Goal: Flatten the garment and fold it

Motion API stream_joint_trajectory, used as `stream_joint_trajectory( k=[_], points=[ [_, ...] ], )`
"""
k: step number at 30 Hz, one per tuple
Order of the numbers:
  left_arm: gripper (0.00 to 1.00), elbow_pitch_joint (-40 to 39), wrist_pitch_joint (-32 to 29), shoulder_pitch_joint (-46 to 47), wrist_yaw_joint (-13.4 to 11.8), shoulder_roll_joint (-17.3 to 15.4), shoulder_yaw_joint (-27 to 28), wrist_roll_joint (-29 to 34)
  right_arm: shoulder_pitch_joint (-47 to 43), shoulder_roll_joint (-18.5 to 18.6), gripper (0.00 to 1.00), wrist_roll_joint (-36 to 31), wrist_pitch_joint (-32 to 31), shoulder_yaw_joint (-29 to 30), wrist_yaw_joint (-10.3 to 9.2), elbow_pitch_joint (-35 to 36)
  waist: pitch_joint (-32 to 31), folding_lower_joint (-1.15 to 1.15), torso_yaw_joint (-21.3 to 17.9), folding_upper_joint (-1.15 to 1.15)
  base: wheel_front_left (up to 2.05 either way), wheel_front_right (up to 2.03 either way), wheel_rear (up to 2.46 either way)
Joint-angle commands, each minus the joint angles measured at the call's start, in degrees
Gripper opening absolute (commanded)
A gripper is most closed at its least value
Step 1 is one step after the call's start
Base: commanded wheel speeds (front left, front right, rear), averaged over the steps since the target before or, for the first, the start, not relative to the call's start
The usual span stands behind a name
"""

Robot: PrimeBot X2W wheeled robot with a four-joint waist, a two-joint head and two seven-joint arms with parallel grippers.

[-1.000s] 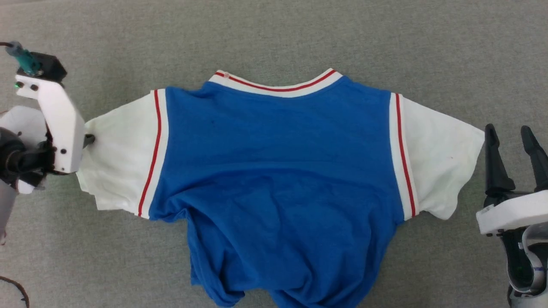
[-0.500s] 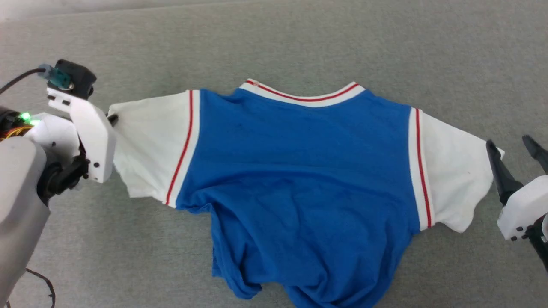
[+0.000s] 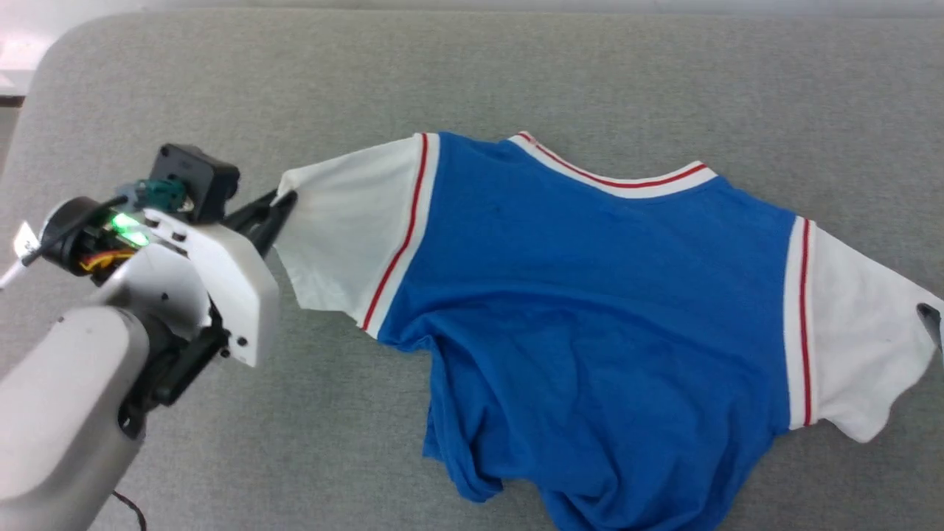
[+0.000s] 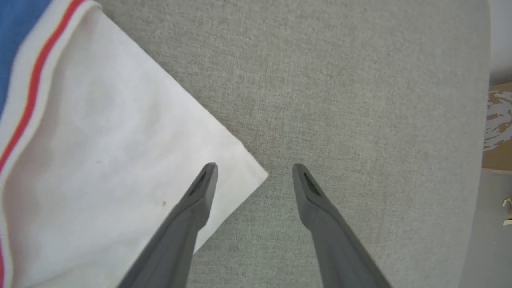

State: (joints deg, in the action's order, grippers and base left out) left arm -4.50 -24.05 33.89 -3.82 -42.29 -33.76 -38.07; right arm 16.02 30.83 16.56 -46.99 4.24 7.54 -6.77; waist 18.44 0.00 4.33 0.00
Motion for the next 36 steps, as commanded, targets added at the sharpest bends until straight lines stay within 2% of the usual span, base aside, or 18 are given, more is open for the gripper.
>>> stream_joint_trajectory(
  k=[1, 7, 8, 9, 10, 16, 24, 30, 36],
  points=[
    [0.00, -1.37, 0.58, -1.09, -0.73, -0.27, 0.07, 0.81, 0.55, 0.48, 1.00, -0.10, -0.30, -0.34, -0.05, -1.01, 0.84, 0.00, 1.39, 0.00, 0.00, 0.00, 0.00],
    [0.00, -4.74, 1.16, -2.10, -1.84, 0.06, -0.22, 1.26, 0.13, -0.08, 1.00, 0.76, -0.08, -1.48, -0.05, -5.01, 1.45, 0.00, 2.31, 0.00, 0.00, 0.00, 0.00],
    [0.00, -5.00, 1.38, -2.17, -1.97, 0.17, -0.21, 1.29, -0.15, -0.21, 0.49, 1.19, -0.37, -2.06, -0.05, -5.84, 1.52, 0.00, 2.40, 0.00, 0.00, 0.00, 0.00],
    [0.00, -5.09, 1.59, -2.22, -2.06, 0.27, -0.19, 1.31, -0.35, -0.16, 0.15, 1.46, -0.38, -2.64, -0.05, -6.44, 1.57, 0.00, 2.44, 0.00, 0.00, 0.00, 0.00],
    [0.00, -5.05, 1.80, -2.26, -2.07, 0.33, -0.20, 1.31, -0.39, 0.05, 0.00, 1.64, 0.04, -3.16, -0.05, -7.00, 1.59, 0.00, 2.47, 0.00, 0.00, 0.00, 0.00],
    [0.00, -3.46, 5.67, -2.16, -2.80, 0.83, 1.56, 1.34, 2.57, 1.63, 0.00, 1.03, 7.84, -3.97, -0.05, -7.21, -0.26, 0.00, 1.63, 0.00, 0.00, 0.00, 0.00],
    [0.00, -2.38, 11.30, -2.20, -4.03, -0.18, 5.50, 1.15, 10.43, 4.85, 0.00, 0.42, 18.52, -3.70, -0.05, -2.64, -7.26, 0.00, -0.30, 0.00, 0.00, 0.00, 0.00],
    [0.00, -3.73, 14.98, -2.72, -5.60, -2.12, 9.74, 0.47, 15.56, 7.01, 0.00, 1.19, 22.10, -4.28, -0.05, 1.82, -12.96, 0.00, -1.38, 0.00, 0.00, 0.00, 0.00],
    [0.00, -6.15, 18.42, -2.85, -7.48, -4.33, 15.57, -1.14, 19.73, 7.68, 0.00, 2.02, 22.40, -3.14, -0.05, 6.50, -16.36, 0.00, -1.99, 0.00, 0.00, 0.00, 0.00]
  ],
)
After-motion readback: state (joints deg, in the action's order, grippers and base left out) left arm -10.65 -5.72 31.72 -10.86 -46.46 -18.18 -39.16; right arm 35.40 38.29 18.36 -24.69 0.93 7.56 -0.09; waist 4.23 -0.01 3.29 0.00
